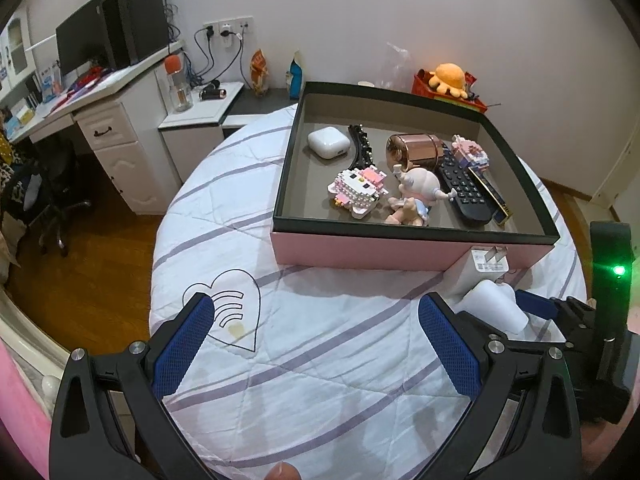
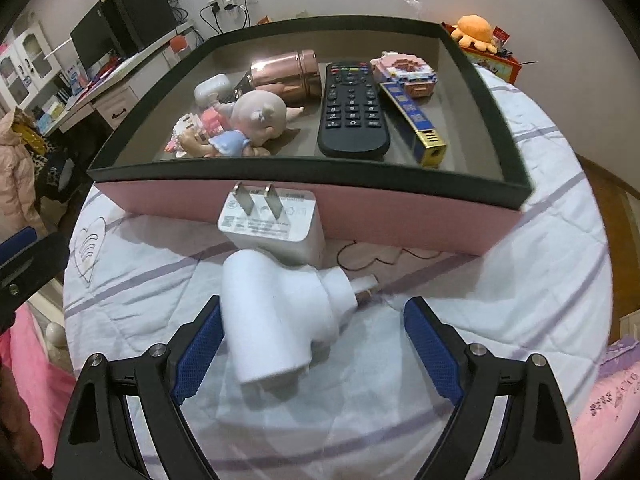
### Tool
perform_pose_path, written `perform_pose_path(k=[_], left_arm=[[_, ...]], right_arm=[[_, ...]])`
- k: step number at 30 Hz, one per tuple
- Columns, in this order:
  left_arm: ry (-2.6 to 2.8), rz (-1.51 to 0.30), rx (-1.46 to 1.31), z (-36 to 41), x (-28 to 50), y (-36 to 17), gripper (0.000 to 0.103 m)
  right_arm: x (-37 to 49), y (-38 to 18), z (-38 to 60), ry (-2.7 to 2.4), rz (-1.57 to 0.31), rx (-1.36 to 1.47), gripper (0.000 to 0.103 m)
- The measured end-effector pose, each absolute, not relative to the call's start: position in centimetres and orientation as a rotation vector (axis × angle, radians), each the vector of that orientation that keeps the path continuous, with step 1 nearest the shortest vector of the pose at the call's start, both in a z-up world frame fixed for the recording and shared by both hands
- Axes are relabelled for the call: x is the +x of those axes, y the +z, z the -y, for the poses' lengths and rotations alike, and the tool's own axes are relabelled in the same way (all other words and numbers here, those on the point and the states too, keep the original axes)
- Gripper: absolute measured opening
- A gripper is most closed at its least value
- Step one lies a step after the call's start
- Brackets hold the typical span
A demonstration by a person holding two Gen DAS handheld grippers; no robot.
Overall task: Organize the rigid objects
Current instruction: 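Reach the right gripper to the white plug adapter and grasp it, then carry the plug adapter into the tray beside the remote and release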
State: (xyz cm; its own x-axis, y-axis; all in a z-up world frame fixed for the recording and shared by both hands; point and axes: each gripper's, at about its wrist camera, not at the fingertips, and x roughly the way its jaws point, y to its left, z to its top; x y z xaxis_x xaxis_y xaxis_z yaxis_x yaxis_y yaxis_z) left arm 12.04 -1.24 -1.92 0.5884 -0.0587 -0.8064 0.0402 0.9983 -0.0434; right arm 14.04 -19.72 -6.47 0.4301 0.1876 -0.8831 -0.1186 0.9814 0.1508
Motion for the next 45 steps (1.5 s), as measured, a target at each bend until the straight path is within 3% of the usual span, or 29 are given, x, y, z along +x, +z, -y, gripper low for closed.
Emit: perform_pose_path(k=[3, 5, 16, 26, 36, 45], left_arm=[[-0.059, -0.945, -0.019, 1.4, 12.3, -2.1, 0.103], [-0.062, -0.947, -0.017, 1.5, 12.4, -2.1, 0.103], [-0.071, -0.931, 0.005, 2.2, 11.6, -1.4, 0.103], [-0.074, -0.879, -0.002, 2.2, 12.1, 0.6, 0.103], [-0.074, -0.819, -0.012, 2.3, 16.0, 2.5, 0.103], [-0.062, -0.824, -0.04, 1.9, 20.3, 1.5, 0.103]], right_arm=[[13.9, -6.6, 19.7, 0.201, -1.083, 0.059, 0.087], [13.7, -6.3, 19.9, 0.206, -1.069, 0.057, 0.073], [12.3, -5.3, 20.6, 0.238, -1.06, 0.085, 0.073], [11.3, -1.1, 21.8, 0.251, -0.984, 0.099, 0.073], [16.4, 3.6, 22.0, 0.206, -0.879, 0.049, 0.073], [21.8, 0.9, 22.8, 0.127, -0.939, 0.006, 0.073]])
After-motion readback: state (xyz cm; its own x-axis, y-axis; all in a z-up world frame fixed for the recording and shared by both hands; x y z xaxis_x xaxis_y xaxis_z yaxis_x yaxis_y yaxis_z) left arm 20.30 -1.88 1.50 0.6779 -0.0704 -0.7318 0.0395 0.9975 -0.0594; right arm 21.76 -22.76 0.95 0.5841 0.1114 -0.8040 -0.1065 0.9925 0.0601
